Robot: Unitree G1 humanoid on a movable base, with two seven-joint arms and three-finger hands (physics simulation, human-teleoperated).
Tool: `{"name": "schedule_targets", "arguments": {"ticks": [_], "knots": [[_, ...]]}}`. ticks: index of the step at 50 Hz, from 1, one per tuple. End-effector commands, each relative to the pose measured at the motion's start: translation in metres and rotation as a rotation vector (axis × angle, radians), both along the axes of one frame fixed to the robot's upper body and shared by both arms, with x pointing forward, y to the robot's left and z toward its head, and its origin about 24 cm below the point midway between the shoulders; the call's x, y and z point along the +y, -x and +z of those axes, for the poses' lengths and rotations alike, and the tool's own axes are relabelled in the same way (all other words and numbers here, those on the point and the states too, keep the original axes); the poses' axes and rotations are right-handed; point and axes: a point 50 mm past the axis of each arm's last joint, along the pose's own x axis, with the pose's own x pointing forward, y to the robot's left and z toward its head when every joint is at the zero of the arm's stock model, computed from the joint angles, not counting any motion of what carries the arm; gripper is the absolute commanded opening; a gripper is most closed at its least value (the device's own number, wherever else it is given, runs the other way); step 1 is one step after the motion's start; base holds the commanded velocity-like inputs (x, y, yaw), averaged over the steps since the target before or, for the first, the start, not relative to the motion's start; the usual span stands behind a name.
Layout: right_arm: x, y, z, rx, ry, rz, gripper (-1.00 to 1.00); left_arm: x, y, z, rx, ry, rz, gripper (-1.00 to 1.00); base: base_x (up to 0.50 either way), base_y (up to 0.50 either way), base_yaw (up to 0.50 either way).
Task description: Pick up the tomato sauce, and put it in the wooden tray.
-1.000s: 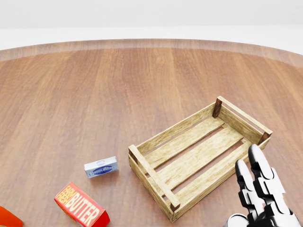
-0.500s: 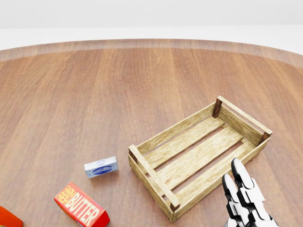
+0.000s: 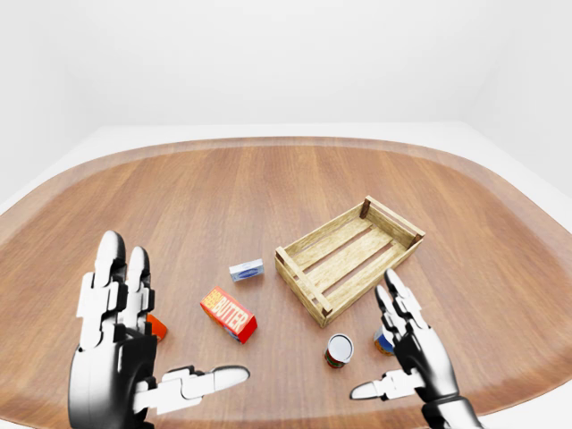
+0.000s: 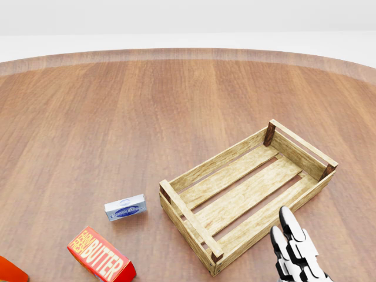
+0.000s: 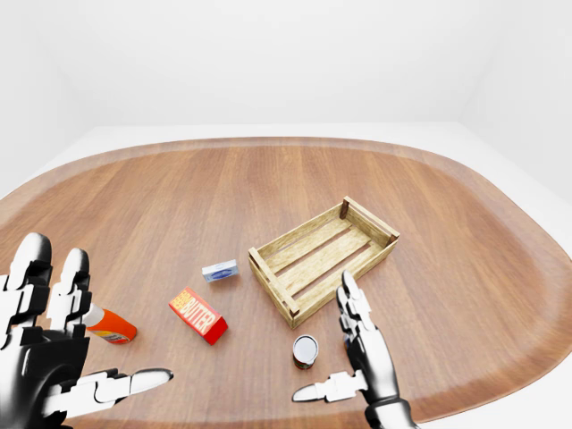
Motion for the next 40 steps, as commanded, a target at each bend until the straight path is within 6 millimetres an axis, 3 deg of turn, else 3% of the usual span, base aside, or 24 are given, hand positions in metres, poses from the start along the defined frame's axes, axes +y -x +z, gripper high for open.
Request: {"name": "schedule_targets", "arguments": {"ticks": [1,40], "knots": [[0.001,0.002,-0.006,0.031,0.006,0.004,1.0,0.0,0.0,0.0,-0.001,0.0,0.0,1.0,0.0,0.0,0.0],[0.003,-0.003,-0.029,0.116,0.042,0.005,1.0,-0.001,-0.001,-0.001,0.003,-0.001,-0.002,1.0,0.0,0.0,0.0]]}}
